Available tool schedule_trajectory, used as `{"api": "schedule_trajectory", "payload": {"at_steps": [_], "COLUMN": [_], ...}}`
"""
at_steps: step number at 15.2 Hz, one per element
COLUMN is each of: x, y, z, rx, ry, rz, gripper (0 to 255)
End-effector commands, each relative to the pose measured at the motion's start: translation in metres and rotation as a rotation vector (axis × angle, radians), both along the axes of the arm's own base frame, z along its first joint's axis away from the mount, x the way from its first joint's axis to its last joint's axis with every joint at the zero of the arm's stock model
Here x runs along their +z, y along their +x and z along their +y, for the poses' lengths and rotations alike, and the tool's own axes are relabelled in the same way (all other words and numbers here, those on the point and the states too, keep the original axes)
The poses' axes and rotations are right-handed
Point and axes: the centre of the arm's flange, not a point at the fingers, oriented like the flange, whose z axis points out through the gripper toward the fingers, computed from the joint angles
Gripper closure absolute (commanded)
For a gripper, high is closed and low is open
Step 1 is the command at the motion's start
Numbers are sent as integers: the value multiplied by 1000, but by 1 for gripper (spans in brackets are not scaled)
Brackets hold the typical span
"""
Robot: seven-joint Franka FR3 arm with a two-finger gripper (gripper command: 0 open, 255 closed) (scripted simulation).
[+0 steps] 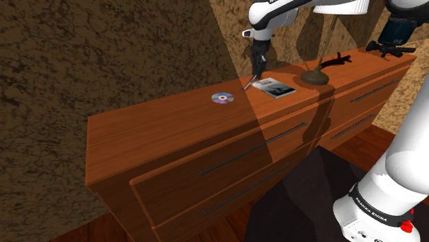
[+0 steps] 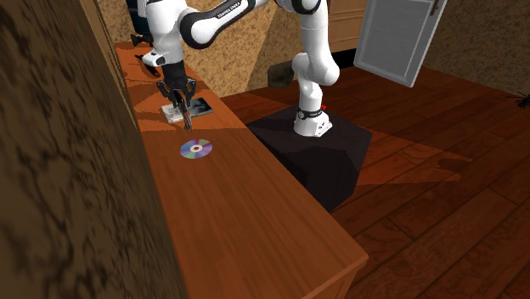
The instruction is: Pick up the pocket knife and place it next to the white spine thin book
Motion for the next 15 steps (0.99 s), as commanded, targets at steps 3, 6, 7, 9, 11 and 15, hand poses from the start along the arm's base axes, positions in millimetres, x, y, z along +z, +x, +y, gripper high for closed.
{"api": "schedule_trajectory", "payload": {"at_steps": [3,6,7,9,11,15], "x": [1,2,2,2,2,2], "y": [16,26,30,37,43,57], "z": [-53,-92,-104,-130,-155,-206], "rx": [2,2,2,2,2,2], "ry": [0,0,0,0,0,0], "rz": [0,0,0,0,0,0], "gripper": [255,255,255,255,255,255]}}
